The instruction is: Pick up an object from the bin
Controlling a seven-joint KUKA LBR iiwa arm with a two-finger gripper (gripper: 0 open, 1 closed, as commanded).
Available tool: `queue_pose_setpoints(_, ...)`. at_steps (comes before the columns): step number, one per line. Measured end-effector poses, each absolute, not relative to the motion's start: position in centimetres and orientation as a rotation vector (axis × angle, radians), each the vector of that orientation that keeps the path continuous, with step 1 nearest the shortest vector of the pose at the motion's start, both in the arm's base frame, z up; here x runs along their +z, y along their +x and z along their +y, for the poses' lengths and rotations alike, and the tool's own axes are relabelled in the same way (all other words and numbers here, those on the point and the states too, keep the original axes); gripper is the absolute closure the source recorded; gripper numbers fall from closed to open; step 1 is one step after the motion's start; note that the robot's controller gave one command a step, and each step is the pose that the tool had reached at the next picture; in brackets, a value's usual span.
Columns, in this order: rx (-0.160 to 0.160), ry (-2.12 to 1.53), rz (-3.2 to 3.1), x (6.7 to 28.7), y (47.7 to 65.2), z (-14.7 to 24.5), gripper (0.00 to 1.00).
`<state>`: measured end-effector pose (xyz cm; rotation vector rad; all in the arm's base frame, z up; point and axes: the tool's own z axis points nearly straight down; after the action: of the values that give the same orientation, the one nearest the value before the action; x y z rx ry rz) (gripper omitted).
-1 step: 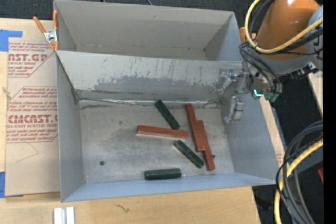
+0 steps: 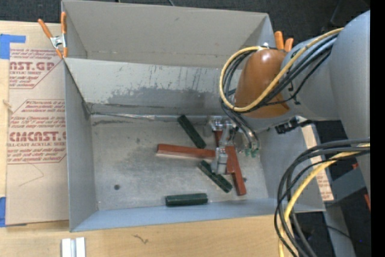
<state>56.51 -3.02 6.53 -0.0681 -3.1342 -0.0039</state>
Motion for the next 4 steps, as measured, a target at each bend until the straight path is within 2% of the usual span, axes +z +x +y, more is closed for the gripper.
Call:
queue_pose_setpoints(1,0.000,-0.463,-3.105,10.0,49.5,-4.2,0.00)
queue_pose_setpoints(2,-0.002,-0.667,-3.068,9.9,48.7,-1.9,0.00)
queue_pose_setpoints(3,0.000,-0.983,-2.981,7.0,48.2,-1.0,0.00)
queue_pose_setpoints(4,0.001,-0.981,-2.982,7.0,48.2,-1.0,0.00)
